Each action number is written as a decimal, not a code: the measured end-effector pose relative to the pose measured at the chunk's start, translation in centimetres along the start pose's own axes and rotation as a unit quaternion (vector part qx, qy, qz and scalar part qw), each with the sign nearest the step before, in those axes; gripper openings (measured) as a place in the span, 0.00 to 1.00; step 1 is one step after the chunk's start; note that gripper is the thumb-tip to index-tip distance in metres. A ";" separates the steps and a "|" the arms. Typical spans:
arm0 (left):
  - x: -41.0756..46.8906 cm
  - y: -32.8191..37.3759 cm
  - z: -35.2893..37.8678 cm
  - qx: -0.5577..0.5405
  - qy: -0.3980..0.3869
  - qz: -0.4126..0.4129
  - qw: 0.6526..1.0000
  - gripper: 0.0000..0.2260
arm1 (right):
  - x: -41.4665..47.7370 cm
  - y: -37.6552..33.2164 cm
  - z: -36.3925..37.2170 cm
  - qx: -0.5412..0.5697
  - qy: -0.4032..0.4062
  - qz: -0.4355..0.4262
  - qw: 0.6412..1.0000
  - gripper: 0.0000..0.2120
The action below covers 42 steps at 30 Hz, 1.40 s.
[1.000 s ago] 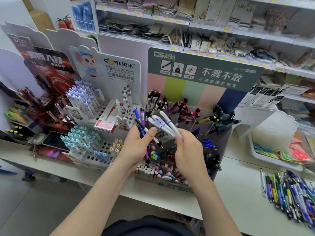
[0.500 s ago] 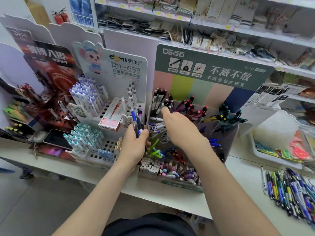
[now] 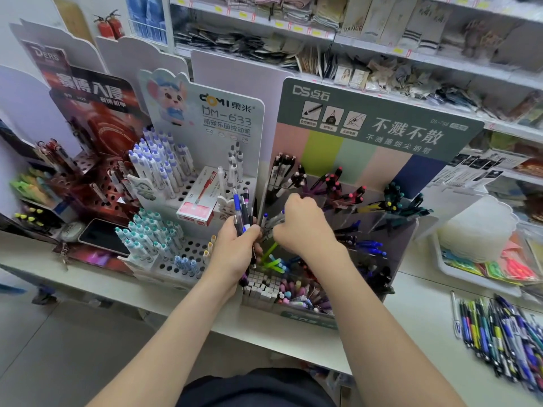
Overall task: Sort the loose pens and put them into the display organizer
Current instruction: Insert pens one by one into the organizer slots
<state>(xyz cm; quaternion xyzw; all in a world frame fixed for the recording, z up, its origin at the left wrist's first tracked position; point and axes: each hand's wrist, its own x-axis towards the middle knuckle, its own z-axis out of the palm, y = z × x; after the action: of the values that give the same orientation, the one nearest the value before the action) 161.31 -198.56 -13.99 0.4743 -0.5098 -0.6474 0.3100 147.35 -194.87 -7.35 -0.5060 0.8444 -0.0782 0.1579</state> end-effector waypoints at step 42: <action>-5.9 0.4 5.3 -0.153 -0.332 -0.069 0.928 0.11 | -8.6 8.6 4.6 0.534 0.102 0.065 0.837 0.16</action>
<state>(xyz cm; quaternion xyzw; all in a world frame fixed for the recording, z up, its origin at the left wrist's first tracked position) 158.41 -191.53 -11.71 0.2129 -0.4448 -0.8575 0.1466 145.52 -183.09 -12.53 -0.2764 0.7138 -0.5576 0.3212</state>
